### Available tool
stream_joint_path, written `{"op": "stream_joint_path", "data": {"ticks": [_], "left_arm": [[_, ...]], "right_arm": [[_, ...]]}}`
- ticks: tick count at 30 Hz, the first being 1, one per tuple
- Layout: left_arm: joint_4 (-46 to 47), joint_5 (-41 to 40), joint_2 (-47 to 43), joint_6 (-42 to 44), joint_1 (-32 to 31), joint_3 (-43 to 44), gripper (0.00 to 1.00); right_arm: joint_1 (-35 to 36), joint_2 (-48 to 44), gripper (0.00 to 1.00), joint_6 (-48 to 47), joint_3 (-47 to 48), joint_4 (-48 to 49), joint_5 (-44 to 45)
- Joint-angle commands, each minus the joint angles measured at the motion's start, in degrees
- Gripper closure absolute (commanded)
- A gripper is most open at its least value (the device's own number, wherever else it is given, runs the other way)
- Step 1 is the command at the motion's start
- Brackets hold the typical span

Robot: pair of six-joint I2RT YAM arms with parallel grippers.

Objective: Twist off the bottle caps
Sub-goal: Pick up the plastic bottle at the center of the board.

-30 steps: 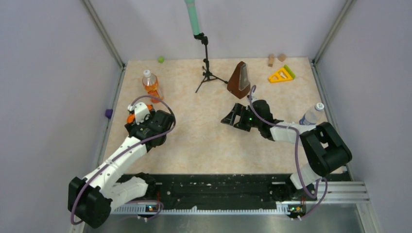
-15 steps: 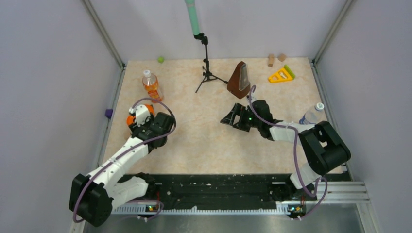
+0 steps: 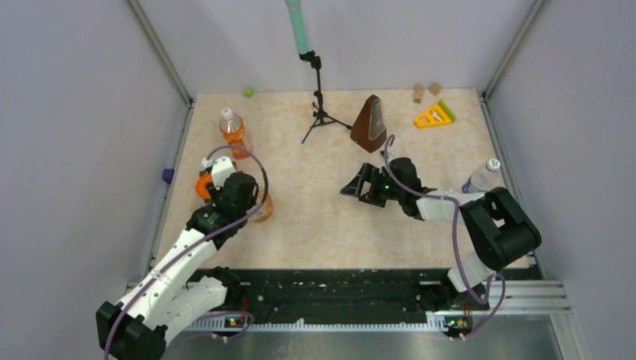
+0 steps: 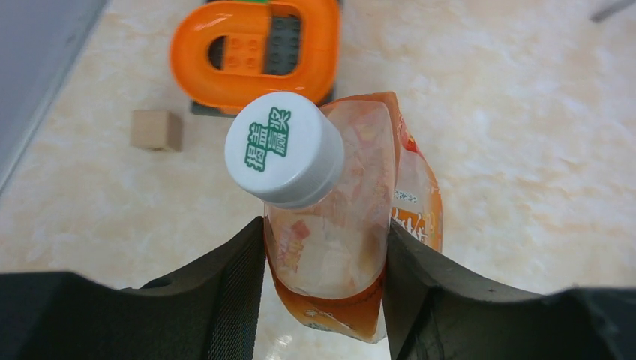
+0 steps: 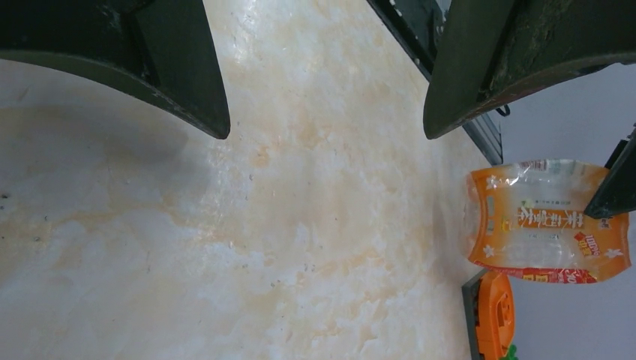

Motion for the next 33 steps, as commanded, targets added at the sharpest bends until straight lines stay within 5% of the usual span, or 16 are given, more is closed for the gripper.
{"op": "stream_joint_path", "data": {"ticks": [1, 9, 17, 22, 28, 33], "left_arm": [[8.8, 17.0, -3.0, 11.0, 0.1, 2.3, 0.59], [20.6, 51.0, -5.9, 23.4, 0.2, 2.0, 0.60], [24.1, 77.5, -1.8, 25.2, 0.1, 4.2, 0.60], [24.6, 85.6, 1.6, 25.0, -0.4, 6.2, 0.60], [25.7, 88.2, 3.6, 25.3, -1.2, 7.2, 0.60], [25.2, 89.2, 4.8, 25.4, -1.8, 7.4, 0.60]], "right_arm": [[0.7, -2.6, 0.02, 0.1, -1.6, 5.7, -3.6], [0.7, -12.4, 0.02, -8.4, -2.2, 9.0, -12.5], [0.7, -24.0, 0.03, -18.5, -0.4, 2.7, -21.9], [1.5, -24.2, 0.08, -16.8, 1.6, 2.1, -31.2], [6.3, -22.7, 0.14, -16.3, 1.9, 3.8, -30.8], [7.0, -20.6, 0.30, -13.1, 1.8, 8.7, -31.2]]}}
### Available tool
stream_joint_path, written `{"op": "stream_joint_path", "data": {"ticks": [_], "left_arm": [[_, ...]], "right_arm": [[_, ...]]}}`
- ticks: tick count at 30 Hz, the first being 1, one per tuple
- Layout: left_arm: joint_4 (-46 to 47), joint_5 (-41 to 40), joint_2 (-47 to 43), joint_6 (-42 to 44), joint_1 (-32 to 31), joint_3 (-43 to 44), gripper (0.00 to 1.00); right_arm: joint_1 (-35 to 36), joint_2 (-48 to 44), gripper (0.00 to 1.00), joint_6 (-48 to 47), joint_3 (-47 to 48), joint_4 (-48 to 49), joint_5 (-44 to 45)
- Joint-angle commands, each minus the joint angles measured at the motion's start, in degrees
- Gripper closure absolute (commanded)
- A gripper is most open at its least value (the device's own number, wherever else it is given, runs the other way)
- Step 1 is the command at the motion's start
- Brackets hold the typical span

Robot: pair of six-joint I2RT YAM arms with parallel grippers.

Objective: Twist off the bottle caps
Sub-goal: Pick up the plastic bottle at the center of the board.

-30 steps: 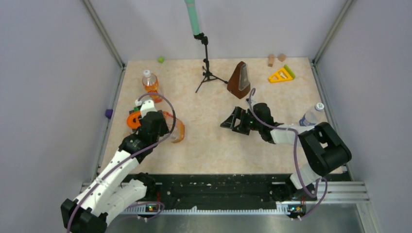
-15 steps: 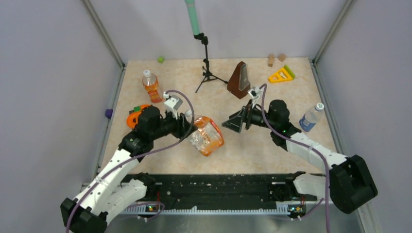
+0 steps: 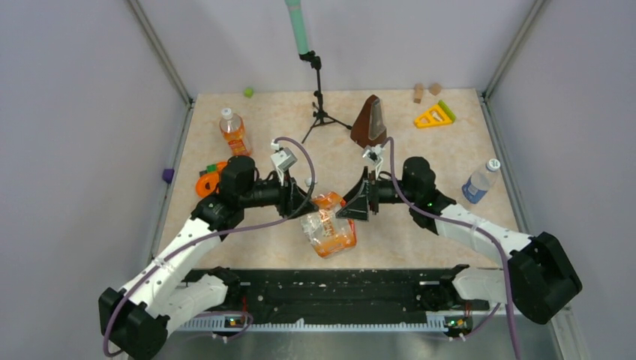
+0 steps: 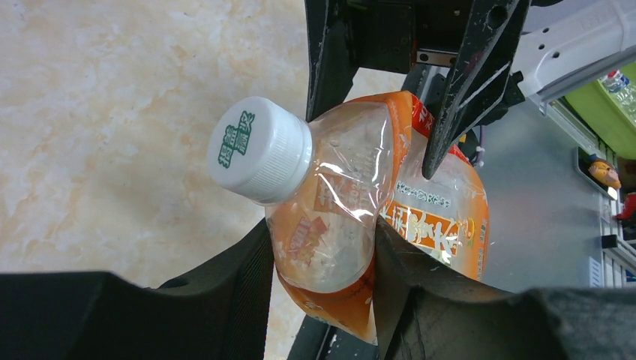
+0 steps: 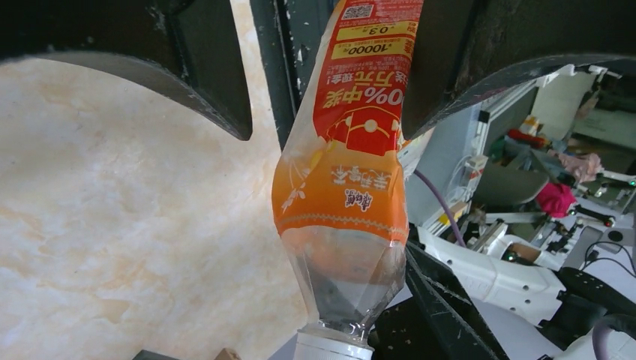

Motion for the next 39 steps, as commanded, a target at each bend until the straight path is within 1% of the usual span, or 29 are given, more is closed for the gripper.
{"op": "stream_joint_path", "data": {"ticks": [1, 3, 7, 8, 10, 11, 12, 13, 16, 18, 20, 21, 23, 25, 27, 29, 33, 35, 37, 39], "left_arm": [[2.7, 3.7, 0.7, 0.9, -0.6, 2.6, 0.60], [2.0, 3.6, 0.9, 1.3, -0.8, 2.6, 0.60], [1.6, 2.6, 0.5, 1.5, -1.0, 2.7, 0.60], [1.9, 2.6, 0.5, 1.4, -1.0, 2.6, 0.59], [2.4, 2.3, 0.4, 1.0, -1.0, 2.5, 0.58], [2.9, 2.0, 0.4, 0.4, -1.0, 2.3, 0.57], [3.5, 1.7, 0.4, -0.1, -1.0, 2.3, 0.55], [4.7, 1.6, 0.4, -0.8, -1.0, 1.9, 0.50], [7.2, 0.0, 0.2, -2.8, -1.0, 0.8, 0.41], [8.8, -1.6, -0.1, -3.8, -1.0, -0.1, 0.32], [10.4, -3.1, -0.8, -4.6, -1.0, -1.0, 0.30], [11.1, -3.7, -1.1, -4.9, -1.0, -1.4, 0.28], [12.3, -5.2, -2.0, -5.6, -1.0, -2.1, 0.18], [13.5, -7.1, -3.2, -6.3, -1.0, -2.9, 0.11], [15.7, -9.9, -4.9, -7.4, -1.0, -4.1, 0.07], [19.1, -13.7, -7.6, -9.1, -1.0, -6.5, 0.05], [27.6, -19.2, -13.1, -11.8, -1.0, -12.3, 0.03], [32.4, -20.6, -15.0, -14.1, -1.0, -15.4, 0.03], [33.8, -21.3, -16.3, -14.2, -1.0, -16.8, 0.02], [33.8, -23.1, -17.2, -15.0, -1.0, -17.5, 0.02]], "right_arm": [[0.6, 1.5, 0.37, 1.8, 2.3, 6.3, -1.5], [0.7, 1.7, 0.47, 2.4, 2.1, 7.6, -1.6], [0.8, 2.3, 0.53, 2.8, 2.1, 8.1, -1.6], [0.9, 2.5, 0.55, 2.9, 2.1, 8.1, -1.6], [1.3, 2.8, 0.64, 3.2, 2.3, 8.5, -1.9], [1.4, 2.9, 0.65, 3.4, 2.2, 8.8, -1.7], [1.6, 3.0, 0.68, 3.7, 2.1, 9.1, -1.6], [1.9, 3.1, 0.71, 3.9, 2.0, 9.8, -1.6], [2.0, 3.3, 0.72, 5.1, 1.5, 11.5, -1.0], [2.1, 3.6, 0.74, 5.8, 1.0, 12.5, -0.3], [2.0, 3.9, 0.77, 6.3, 0.7, 12.8, 0.6], [2.1, 4.2, 0.79, 6.7, 0.5, 13.3, 0.9], [2.0, 4.6, 0.85, 7.6, 0.0, 14.2, 1.8], [2.1, 4.8, 0.85, 8.8, -0.7, 15.6, 3.6], [2.0, 5.1, 0.85, 10.2, -1.7, 17.6, 5.3], [2.0, 5.5, 0.85, 11.5, -2.7, 19.2, 7.6], [2.0, 6.7, 0.84, 16.2, -5.1, 27.5, 10.6], [2.0, 7.2, 0.83, 19.5, -6.8, 32.6, 12.5], [2.0, 7.8, 0.82, 22.1, -8.2, 38.6, 13.2], [1.9, 8.1, 0.82, 23.6, -9.0, 42.4, 13.6]]}}
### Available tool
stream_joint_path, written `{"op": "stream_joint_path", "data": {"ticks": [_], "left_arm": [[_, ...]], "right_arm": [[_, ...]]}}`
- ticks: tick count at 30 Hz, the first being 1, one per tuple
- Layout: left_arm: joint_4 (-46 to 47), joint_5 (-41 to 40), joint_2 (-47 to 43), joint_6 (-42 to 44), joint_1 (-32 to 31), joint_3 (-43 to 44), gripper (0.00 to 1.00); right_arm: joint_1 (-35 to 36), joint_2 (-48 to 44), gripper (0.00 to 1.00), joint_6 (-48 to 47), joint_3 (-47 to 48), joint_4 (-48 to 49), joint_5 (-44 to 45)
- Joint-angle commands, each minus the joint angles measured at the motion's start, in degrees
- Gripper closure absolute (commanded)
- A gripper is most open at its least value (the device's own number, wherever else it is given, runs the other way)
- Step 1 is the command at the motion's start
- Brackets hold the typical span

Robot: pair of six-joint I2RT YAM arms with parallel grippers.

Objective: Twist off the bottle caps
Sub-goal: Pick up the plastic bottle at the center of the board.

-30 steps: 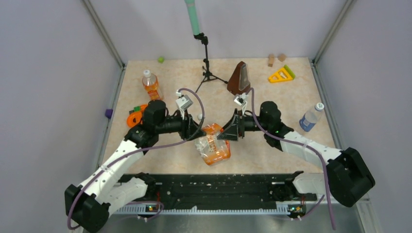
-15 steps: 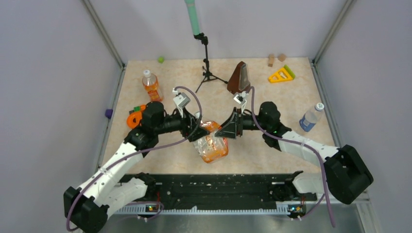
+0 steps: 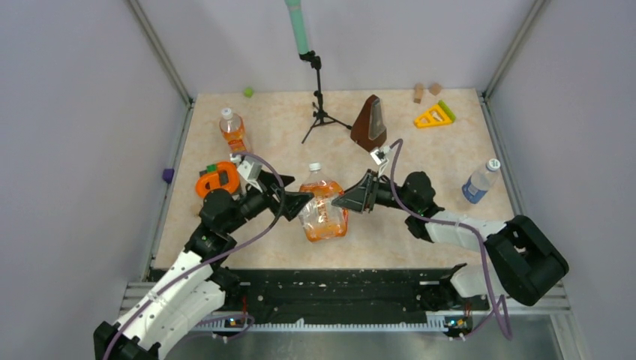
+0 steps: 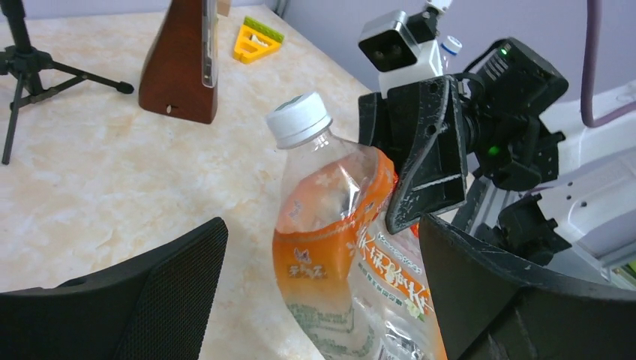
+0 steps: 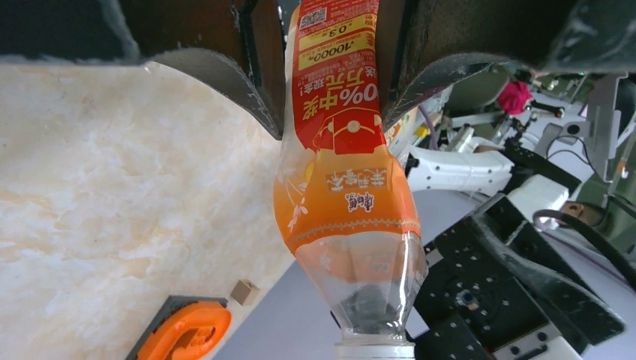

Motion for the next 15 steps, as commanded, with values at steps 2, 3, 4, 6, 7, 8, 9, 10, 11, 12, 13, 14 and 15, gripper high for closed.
{"op": "stream_joint_path", "data": {"ticks": [2, 3, 4, 6, 7, 8, 9, 10, 11, 12, 13, 14, 15], "left_arm": [[8.0, -6.2, -2.0, -3.9, -0.1, -2.0, 0.02], [8.0, -6.5, -2.0, -4.5, -0.1, -2.0, 0.02], [8.1, -6.8, -1.8, -5.4, -0.1, -2.0, 0.02], [9.0, -6.2, -1.2, -7.0, -0.1, -2.1, 0.04], [9.9, -5.1, -0.5, -7.5, -0.1, -2.0, 0.10], [10.4, -3.6, 0.6, -8.2, -0.1, -1.8, 0.17], [10.5, -1.7, 1.6, -9.0, -0.1, -1.1, 0.19], [10.1, -0.1, 2.8, -9.7, -0.1, -0.2, 0.21], [9.6, 1.6, 3.8, -10.5, -0.1, 0.6, 0.23], [9.6, 3.1, 4.9, -11.1, -0.1, 1.3, 0.24], [10.2, 5.1, 6.0, -11.9, -0.1, 1.8, 0.25], [11.0, 6.6, 6.9, -12.5, -0.1, 1.9, 0.25], [12.2, 8.2, 7.9, -13.2, -0.1, 2.1, 0.25]], "right_arm": [[0.5, 0.7, 0.82, 6.2, -1.6, 18.3, 3.0], [0.5, 0.6, 0.82, 6.5, -1.8, 19.3, 3.2], [0.5, 0.6, 0.82, 6.5, -1.8, 20.0, 3.4], [0.5, 0.4, 0.82, 6.9, -2.3, 21.6, 4.0], [0.5, 0.1, 0.82, 7.1, -2.8, 23.0, 4.5], [0.5, -0.1, 0.82, 7.1, -3.2, 23.7, 5.3], [0.5, -0.4, 0.82, 7.0, -3.5, 23.9, 5.8], [0.5, -0.8, 0.82, 6.7, -3.5, 23.4, 6.2], [0.5, -1.3, 0.82, 6.1, -3.5, 22.4, 6.7], [0.5, -2.0, 0.82, 5.4, -3.7, 21.4, 7.4], [0.5, -2.9, 0.82, 4.7, -4.0, 20.7, 8.1], [0.5, -3.8, 0.82, 4.1, -4.4, 19.7, 9.3], [0.5, -4.8, 0.82, 3.1, -4.5, 17.9, 10.5]]}}
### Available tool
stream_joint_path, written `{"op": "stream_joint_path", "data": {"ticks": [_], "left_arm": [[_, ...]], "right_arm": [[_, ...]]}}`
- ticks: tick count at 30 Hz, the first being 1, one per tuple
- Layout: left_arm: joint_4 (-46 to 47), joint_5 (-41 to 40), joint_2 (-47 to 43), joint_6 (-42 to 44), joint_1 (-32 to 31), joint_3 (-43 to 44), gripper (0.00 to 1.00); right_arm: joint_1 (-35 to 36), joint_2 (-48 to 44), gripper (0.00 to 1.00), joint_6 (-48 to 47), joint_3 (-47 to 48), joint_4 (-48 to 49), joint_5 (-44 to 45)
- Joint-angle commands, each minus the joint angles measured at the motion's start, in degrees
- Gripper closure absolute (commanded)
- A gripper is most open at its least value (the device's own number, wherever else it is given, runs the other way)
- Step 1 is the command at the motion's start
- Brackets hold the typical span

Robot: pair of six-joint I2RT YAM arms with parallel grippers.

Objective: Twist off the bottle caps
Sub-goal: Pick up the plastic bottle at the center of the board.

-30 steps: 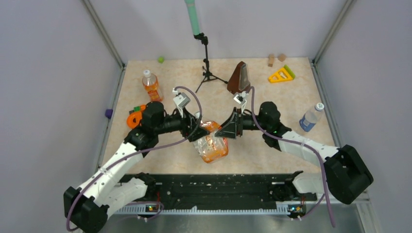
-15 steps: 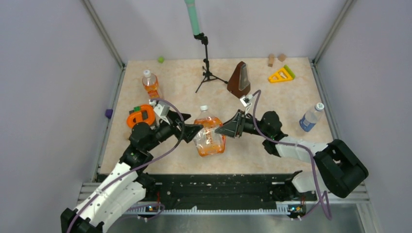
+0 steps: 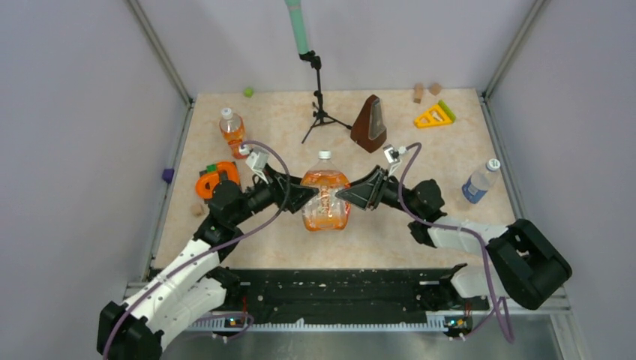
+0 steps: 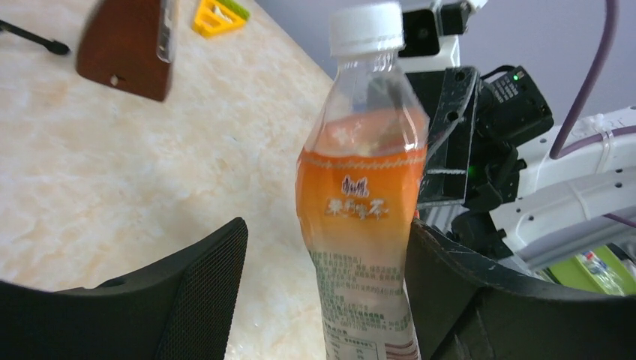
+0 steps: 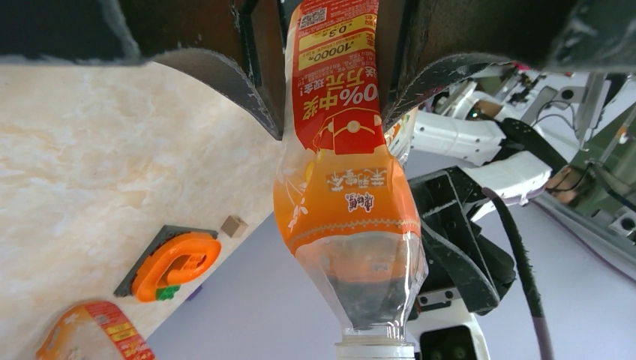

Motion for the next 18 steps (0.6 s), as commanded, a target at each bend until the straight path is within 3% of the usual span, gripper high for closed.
{"op": "stream_joint_path", "data": {"ticks": [1, 7, 10, 13, 18], "left_arm": [[6.1, 9.2, 3.8, -4.6, -0.1, 3.0, 0.25], [8.2, 14.1, 8.3, -7.3, -0.1, 4.6, 0.18], [2.2, 9.6, 9.6, -6.6, -0.1, 6.9, 0.15], [-4.6, 5.2, 8.8, -5.4, -0.1, 8.7, 0.03], [-8.3, -0.3, 8.1, -4.4, -0.1, 8.4, 0.02]], "right_arm": [[0.5, -5.4, 0.82, -4.3, -0.6, -0.9, 5.3], [0.6, -9.9, 0.82, -9.7, -0.6, -9.0, 7.6], [0.5, -10.8, 0.82, -11.1, -0.8, -11.8, 7.9], [0.5, -12.1, 0.82, -12.8, -1.1, -17.1, 10.7], [0.5, -12.0, 0.81, -12.2, -2.1, -16.5, 11.4]]}}
